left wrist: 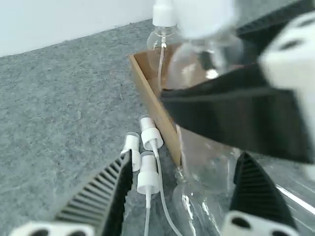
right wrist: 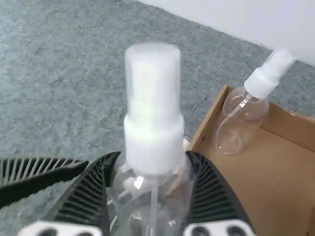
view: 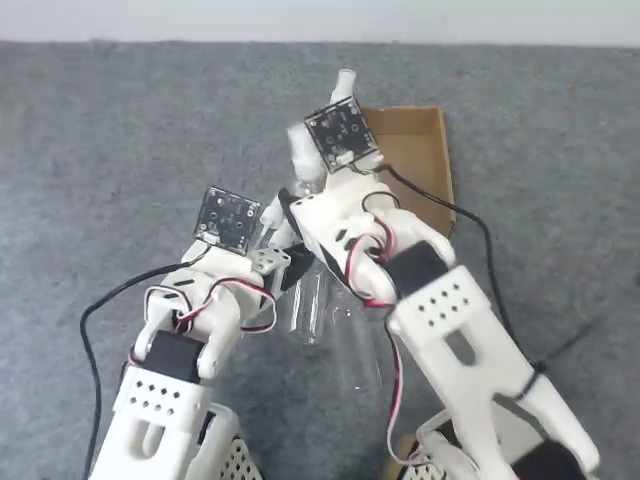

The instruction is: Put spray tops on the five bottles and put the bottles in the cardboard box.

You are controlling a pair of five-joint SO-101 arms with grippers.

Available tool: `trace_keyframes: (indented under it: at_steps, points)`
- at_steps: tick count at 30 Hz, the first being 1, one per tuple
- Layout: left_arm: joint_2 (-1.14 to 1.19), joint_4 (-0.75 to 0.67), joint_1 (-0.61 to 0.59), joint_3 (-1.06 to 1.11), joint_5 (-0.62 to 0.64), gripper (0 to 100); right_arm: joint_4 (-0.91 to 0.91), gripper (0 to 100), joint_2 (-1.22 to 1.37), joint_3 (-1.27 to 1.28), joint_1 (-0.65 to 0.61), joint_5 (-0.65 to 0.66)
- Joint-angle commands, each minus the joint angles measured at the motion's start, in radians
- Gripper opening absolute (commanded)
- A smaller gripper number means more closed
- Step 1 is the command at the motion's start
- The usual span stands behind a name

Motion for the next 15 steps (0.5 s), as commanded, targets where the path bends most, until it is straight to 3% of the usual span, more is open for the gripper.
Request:
trace_keyframes:
  at_steps: [1,4,9,15]
  points:
    - [-0.02,-0.032,-0.02,-0.005,-0.005,30,0.085,0.6,-0.133,-0.063,-0.008,-0.005]
    - [-0.02,-0.031,-0.02,-0.002,-0.005,30,0.085,0.6,-0.145,-0.063,0.022,-0.005]
    - [-0.021,-0.031,-0.025,0.001,-0.005,30,0.047,0.6,-0.088,-0.104,0.193,0.037]
    - [-0.029,-0.037,-0.026,0.018,-0.006,25,0.047,0.6,0.099,-0.307,0.36,0.094]
